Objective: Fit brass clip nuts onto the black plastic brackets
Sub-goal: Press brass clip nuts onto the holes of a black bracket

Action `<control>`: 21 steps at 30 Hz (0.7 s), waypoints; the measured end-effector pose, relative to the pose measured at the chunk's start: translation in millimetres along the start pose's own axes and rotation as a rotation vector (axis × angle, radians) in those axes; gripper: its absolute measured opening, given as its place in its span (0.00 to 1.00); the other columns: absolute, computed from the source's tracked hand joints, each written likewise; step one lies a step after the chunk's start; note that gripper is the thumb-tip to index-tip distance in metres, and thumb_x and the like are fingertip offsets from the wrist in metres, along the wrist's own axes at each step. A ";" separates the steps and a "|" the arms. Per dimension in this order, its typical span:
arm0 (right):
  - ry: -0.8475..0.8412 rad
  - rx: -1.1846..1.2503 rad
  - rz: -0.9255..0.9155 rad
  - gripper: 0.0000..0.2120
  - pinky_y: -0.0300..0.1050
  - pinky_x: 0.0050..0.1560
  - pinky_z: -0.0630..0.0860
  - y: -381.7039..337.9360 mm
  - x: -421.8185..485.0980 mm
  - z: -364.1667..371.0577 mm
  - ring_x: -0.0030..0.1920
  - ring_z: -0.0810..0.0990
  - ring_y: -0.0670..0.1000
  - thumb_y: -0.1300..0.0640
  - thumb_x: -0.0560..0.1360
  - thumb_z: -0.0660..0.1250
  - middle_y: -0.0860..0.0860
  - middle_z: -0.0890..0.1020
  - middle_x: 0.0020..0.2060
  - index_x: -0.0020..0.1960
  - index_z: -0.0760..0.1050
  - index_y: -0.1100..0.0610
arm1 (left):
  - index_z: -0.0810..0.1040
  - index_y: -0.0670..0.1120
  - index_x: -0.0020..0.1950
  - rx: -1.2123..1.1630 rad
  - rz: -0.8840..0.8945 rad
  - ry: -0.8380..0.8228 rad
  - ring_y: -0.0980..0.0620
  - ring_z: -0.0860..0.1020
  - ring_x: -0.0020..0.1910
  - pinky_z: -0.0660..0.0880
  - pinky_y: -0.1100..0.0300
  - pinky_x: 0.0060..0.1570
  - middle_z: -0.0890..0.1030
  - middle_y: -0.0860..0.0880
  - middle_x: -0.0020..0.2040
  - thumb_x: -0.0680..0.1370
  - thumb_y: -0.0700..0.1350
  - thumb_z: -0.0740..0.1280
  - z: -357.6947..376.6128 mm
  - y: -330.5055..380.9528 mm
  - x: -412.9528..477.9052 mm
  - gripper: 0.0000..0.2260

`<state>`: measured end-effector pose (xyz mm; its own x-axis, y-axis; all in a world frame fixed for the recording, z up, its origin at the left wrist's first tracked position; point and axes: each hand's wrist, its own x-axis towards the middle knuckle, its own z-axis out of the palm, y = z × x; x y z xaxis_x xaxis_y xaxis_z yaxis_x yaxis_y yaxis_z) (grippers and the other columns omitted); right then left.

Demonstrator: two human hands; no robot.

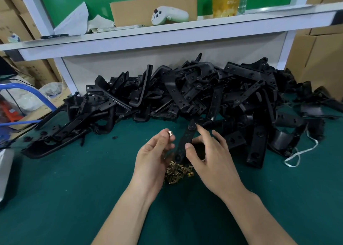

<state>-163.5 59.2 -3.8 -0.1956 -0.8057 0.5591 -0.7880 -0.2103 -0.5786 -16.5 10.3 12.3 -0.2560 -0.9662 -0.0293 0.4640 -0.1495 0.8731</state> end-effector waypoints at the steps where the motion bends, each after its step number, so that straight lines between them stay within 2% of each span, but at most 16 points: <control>1: -0.047 0.004 -0.004 0.31 0.38 0.77 0.46 0.7 0.1 0.3 0.60 0.68 0.27 0.37 0.80 0.50 0.42 0.80 0.50 0.77 0.62 0.54 | 0.87 0.50 0.49 0.053 0.042 0.013 0.57 0.79 0.41 0.78 0.62 0.46 0.84 0.51 0.45 0.75 0.51 0.72 1.5 -0.3 -1.1 0.07; 3: -0.128 0.015 -0.026 0.31 0.43 0.78 0.49 3.1 -0.3 1.9 0.61 0.73 0.37 0.36 0.82 0.46 0.41 0.80 0.53 0.78 0.59 0.52 | 0.87 0.50 0.50 0.148 0.102 0.035 0.54 0.81 0.44 0.78 0.58 0.52 0.85 0.50 0.46 0.73 0.54 0.73 3.6 -1.1 -3.1 0.10; 8: -0.161 0.037 -0.058 0.31 0.43 0.78 0.47 6.8 0.1 3.6 0.63 0.72 0.37 0.35 0.83 0.46 0.41 0.79 0.55 0.79 0.56 0.52 | 0.86 0.51 0.52 0.290 0.159 0.094 0.48 0.85 0.52 0.79 0.51 0.58 0.87 0.48 0.50 0.79 0.49 0.70 2.3 -2.8 -3.4 0.06; 10: -0.164 0.033 -0.068 0.30 0.43 0.79 0.48 7.0 0.5 3.5 0.63 0.73 0.37 0.35 0.83 0.47 0.41 0.80 0.55 0.78 0.57 0.51 | 0.86 0.51 0.51 0.319 0.164 0.097 0.50 0.85 0.52 0.79 0.54 0.56 0.87 0.48 0.50 0.80 0.48 0.70 2.7 -2.8 -4.0 0.05; 14: -0.168 0.027 -0.089 0.30 0.43 0.79 0.48 7.5 0.8 3.1 0.62 0.74 0.39 0.35 0.82 0.48 0.42 0.81 0.55 0.77 0.58 0.50 | 0.86 0.51 0.51 0.371 0.194 0.086 0.56 0.85 0.50 0.78 0.68 0.47 0.87 0.52 0.49 0.80 0.46 0.69 4.5 -3.3 -5.0 0.05; 21: -0.164 0.009 -0.096 0.30 0.42 0.78 0.47 8.1 1.2 3.4 0.62 0.75 0.40 0.34 0.82 0.47 0.42 0.81 0.54 0.77 0.58 0.50 | 0.85 0.51 0.52 0.468 0.267 0.076 0.61 0.84 0.48 0.75 0.73 0.45 0.87 0.57 0.48 0.81 0.45 0.69 3.6 -1.6 -5.5 0.05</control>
<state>-168.2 54.6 -9.8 -0.0215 -0.8609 0.5083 -0.7930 -0.2950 -0.5331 -18.9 16.6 12.9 -0.1113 -0.9728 0.2033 0.0726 0.1960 0.9779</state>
